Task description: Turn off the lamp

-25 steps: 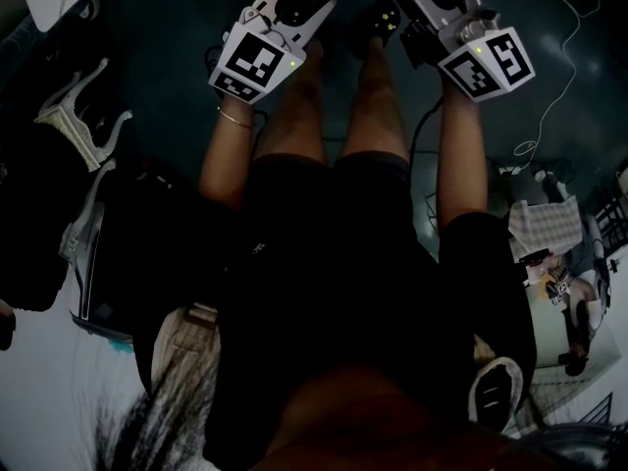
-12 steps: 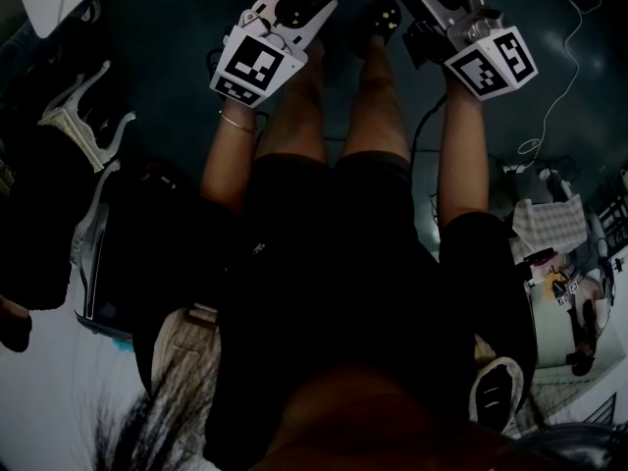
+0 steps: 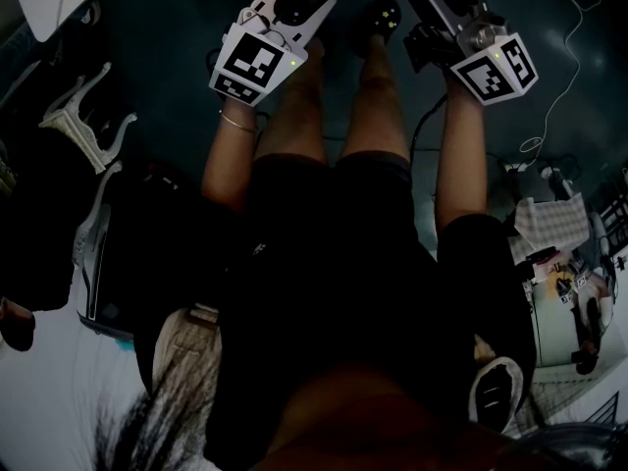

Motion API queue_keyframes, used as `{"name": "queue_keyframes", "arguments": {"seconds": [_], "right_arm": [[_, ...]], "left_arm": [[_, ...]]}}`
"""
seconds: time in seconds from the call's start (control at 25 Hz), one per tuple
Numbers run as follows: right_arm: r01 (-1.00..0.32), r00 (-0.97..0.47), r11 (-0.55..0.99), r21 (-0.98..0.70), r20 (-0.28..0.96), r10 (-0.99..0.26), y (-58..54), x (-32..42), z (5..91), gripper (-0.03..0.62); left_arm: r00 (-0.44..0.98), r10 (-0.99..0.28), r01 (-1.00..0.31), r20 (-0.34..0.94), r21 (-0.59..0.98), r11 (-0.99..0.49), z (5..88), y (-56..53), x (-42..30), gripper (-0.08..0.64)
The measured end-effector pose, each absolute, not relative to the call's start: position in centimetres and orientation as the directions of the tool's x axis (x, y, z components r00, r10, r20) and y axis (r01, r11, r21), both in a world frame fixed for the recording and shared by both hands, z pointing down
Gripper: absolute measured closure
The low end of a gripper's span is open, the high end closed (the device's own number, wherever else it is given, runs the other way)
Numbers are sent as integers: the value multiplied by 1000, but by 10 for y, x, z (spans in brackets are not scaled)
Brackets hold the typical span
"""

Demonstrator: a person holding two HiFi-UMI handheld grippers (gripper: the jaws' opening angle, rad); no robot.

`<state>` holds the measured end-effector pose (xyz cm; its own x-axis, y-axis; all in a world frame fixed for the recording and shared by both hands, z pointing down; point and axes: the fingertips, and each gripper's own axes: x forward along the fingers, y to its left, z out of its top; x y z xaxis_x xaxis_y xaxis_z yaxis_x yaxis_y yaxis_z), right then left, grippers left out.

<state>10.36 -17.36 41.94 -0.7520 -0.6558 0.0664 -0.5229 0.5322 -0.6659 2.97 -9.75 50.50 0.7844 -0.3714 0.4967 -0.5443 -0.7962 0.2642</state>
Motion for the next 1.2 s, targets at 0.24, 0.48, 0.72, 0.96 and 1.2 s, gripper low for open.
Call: {"name": "queue_keyframes", "arguments": {"seconds": [0.24,0.48,0.72,0.96,1.2], "right_arm": [[-482,-760,544,-687,20,-649,-161,96,418,268],[-457,-806,583,-672,36,-591,-153,74,421,268],[-436,-816,581,-688,29,-578,-151,58,421,271],[-417,-825,589,-692,16,-565,-150,50,419,318],[-424,-807,570,-704,7,-591,-153,53,418,375]], "left_arm": [[777,-398,-562,488,254,-787,502,-104,26,538],[774,-427,-580,468,251,-775,496,-114,29,538],[776,-447,-588,445,253,-769,489,-119,34,538],[778,-455,-590,432,255,-766,484,-123,38,538],[782,-463,-591,418,258,-765,479,-122,42,538]]}}
